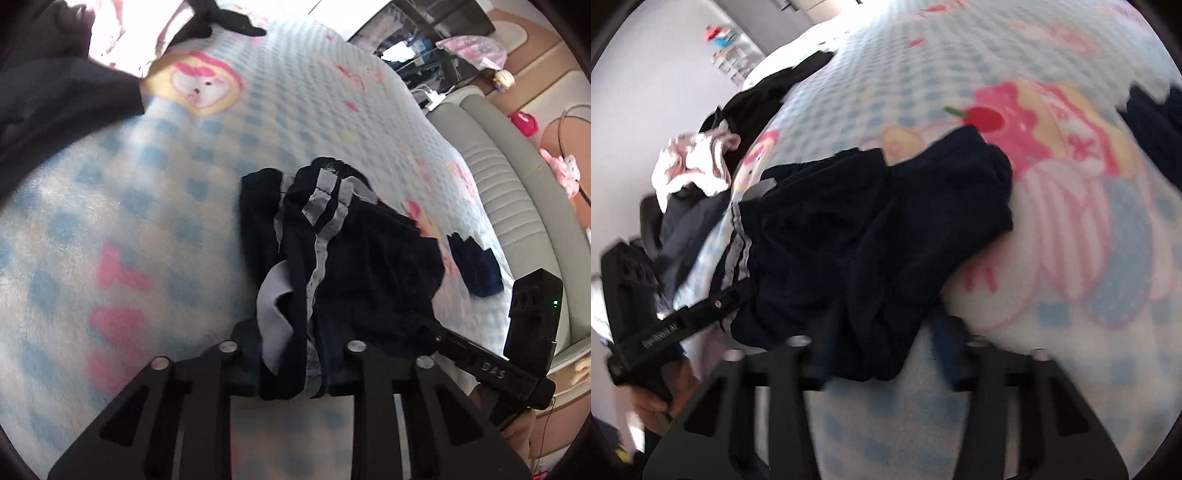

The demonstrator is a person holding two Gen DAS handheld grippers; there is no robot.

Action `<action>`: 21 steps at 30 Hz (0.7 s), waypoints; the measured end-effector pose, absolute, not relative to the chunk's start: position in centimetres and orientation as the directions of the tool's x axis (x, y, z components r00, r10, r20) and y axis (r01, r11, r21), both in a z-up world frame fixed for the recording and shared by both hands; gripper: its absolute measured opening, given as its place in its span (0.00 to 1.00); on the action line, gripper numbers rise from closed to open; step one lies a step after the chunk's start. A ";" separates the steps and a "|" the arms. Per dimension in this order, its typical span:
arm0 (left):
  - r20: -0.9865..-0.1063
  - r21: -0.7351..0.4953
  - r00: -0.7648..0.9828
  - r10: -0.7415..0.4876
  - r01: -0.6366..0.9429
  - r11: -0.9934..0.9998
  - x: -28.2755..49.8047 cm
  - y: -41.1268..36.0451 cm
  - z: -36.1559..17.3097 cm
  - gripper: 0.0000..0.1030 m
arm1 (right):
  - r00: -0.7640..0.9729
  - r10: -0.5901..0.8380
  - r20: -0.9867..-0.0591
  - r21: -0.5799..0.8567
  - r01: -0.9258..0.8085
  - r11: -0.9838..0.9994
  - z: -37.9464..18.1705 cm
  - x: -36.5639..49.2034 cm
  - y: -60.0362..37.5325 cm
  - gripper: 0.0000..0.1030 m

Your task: Fold clothes

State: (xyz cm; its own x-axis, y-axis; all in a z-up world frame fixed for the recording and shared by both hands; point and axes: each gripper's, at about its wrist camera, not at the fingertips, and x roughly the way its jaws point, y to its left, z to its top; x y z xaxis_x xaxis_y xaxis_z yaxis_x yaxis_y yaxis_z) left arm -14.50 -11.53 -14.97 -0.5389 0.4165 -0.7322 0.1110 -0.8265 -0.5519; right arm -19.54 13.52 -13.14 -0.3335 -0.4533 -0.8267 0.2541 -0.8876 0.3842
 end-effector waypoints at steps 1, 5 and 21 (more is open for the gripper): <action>-0.726 -0.555 -0.541 0.424 0.099 -0.826 -14.1 -11.3 -14.5 0.20 | -0.347 -0.449 -0.823 0.373 0.266 -0.889 -12.6 -19.1 13.5 0.20; -0.707 -0.565 -0.545 0.450 0.055 -0.823 -12.7 -10.3 -12.9 0.19 | -0.377 -0.456 -0.806 0.366 0.287 -0.885 -10.8 -17.3 14.3 0.12; -0.750 -0.566 -0.462 0.474 0.075 -0.821 -5.3 -9.4 -13.5 0.27 | -0.362 -0.415 -0.834 0.309 0.316 -0.897 -10.0 -7.6 15.9 0.15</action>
